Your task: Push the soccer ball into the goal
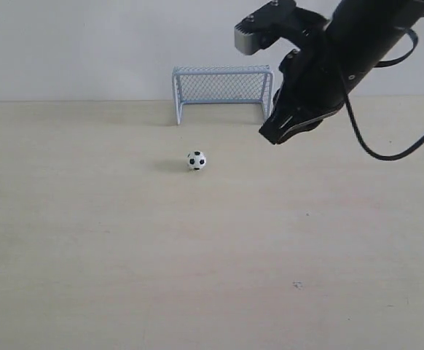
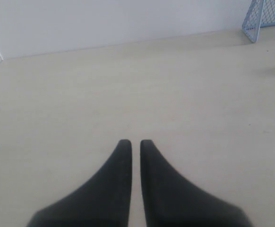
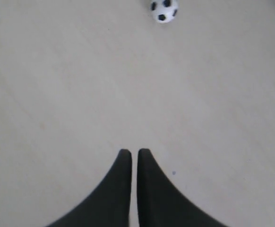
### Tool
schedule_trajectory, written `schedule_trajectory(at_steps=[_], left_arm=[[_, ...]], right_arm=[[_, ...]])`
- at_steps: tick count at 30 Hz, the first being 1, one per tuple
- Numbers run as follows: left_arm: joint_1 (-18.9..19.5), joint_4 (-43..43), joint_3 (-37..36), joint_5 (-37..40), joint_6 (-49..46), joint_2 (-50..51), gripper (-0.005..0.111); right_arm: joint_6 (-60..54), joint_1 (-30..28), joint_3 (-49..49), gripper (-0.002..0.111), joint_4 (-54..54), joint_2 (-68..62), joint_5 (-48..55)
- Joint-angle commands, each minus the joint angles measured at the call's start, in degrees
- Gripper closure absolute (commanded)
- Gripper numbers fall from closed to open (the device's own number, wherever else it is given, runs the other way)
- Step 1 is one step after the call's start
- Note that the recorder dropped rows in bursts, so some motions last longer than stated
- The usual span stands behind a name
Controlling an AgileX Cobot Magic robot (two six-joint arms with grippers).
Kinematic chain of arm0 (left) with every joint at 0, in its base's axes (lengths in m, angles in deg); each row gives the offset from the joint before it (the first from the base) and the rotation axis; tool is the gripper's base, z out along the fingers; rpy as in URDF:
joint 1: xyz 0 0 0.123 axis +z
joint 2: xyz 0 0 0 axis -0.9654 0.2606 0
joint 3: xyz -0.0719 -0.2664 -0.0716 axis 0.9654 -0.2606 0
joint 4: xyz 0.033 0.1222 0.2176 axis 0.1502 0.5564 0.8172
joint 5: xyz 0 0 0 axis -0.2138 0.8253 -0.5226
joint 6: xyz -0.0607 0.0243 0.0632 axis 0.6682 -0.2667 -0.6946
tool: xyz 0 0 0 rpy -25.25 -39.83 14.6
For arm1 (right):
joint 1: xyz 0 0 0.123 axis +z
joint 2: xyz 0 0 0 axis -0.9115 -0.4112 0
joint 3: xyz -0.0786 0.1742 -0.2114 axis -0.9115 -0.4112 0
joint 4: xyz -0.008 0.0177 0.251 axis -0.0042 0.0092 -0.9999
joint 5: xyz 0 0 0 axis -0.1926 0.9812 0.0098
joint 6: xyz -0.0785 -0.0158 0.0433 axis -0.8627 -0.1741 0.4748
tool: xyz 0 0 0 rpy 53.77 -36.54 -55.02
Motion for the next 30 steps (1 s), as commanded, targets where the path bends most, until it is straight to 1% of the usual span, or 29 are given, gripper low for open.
schedule_trajectory(at_steps=[1,7,17,30], left_arm=[[-0.45,0.01,0.24,-0.19,0.53,0.32,0.100],[-0.45,0.01,0.24,-0.19,0.53,0.32,0.100],[-0.45,0.01,0.24,-0.19,0.53,0.32,0.100],[-0.45,0.01,0.24,-0.19,0.53,0.32,0.100]], right_arm=[[-0.30,-2.63,-2.49,0.108,-0.54,4.04,-1.85],[-0.30,-4.83,-5.96,0.108,-1.18,8.74,-4.35],[1.21,-4.84,-9.74,0.108,0.47,14.15,-6.50],[5.82,-4.84,-9.88,0.108,4.07,19.97,-5.55]])
